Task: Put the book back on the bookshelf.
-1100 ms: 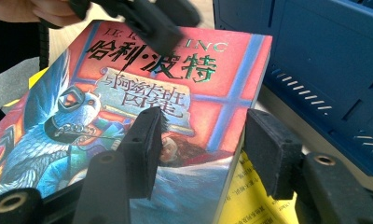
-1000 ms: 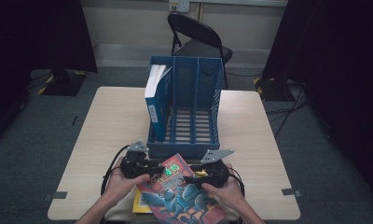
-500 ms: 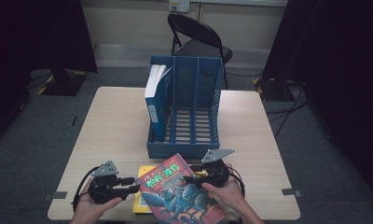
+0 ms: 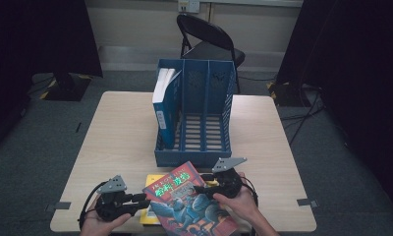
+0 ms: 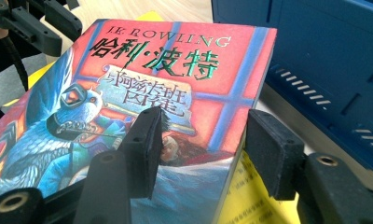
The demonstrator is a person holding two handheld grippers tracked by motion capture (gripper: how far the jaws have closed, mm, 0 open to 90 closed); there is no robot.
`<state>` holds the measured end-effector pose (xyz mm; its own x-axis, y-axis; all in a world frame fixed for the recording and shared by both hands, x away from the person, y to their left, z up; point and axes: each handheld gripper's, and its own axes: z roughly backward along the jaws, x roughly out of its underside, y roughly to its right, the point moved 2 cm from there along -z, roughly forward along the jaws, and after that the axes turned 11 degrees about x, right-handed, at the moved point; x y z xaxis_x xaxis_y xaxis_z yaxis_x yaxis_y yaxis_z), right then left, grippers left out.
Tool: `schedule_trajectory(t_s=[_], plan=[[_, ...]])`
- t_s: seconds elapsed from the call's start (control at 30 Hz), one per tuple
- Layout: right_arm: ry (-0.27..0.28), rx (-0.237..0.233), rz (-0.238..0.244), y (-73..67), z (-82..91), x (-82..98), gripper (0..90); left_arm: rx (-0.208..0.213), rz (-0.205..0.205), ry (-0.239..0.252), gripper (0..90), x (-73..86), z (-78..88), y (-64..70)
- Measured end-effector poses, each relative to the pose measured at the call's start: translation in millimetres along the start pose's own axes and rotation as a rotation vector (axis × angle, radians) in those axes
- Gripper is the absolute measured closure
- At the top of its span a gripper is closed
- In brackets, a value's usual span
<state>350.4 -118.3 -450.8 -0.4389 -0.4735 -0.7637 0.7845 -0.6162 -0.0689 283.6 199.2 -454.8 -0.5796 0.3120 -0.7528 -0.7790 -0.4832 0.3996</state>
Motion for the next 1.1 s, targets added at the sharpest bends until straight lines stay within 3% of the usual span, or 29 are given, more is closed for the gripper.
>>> schedule_trajectory(t_s=[0.17,0.37,0.5,0.63,0.8,1.0,1.1], plan=[[0.005,0.016,-0.022,-0.1,6.7,6.5,46.2,-0.003,-0.013,-0.004,64.3,-6.7,-5.7,-4.4],[0.008,0.039,-0.036,-0.9,13.4,12.4,45.8,0.056,0.038,0.010,65.1,-15.0,-9.6,-18.0],[-0.002,0.048,-0.032,-2.0,16.1,13.0,45.4,0.047,0.035,0.002,64.2,-19.1,-12.4,-19.0],[0.008,0.049,-0.042,-2.2,17.6,15.6,45.5,0.063,0.038,-0.003,51.9,-21.3,-15.1,-15.2],[0.008,0.052,-0.039,-2.7,18.0,15.6,45.4,0.018,0.016,0.001,53.3,-20.8,-16.9,-12.3],[-0.010,0.065,-0.044,-5.3,22.0,17.2,45.0,0.030,0.050,-0.003,50.0,-28.4,-22.1,-16.4],[-0.008,0.072,-0.048,-6.7,25.1,20.0,44.6,0.004,0.031,-0.011,45.6,-35.0,-29.0,-17.0]])
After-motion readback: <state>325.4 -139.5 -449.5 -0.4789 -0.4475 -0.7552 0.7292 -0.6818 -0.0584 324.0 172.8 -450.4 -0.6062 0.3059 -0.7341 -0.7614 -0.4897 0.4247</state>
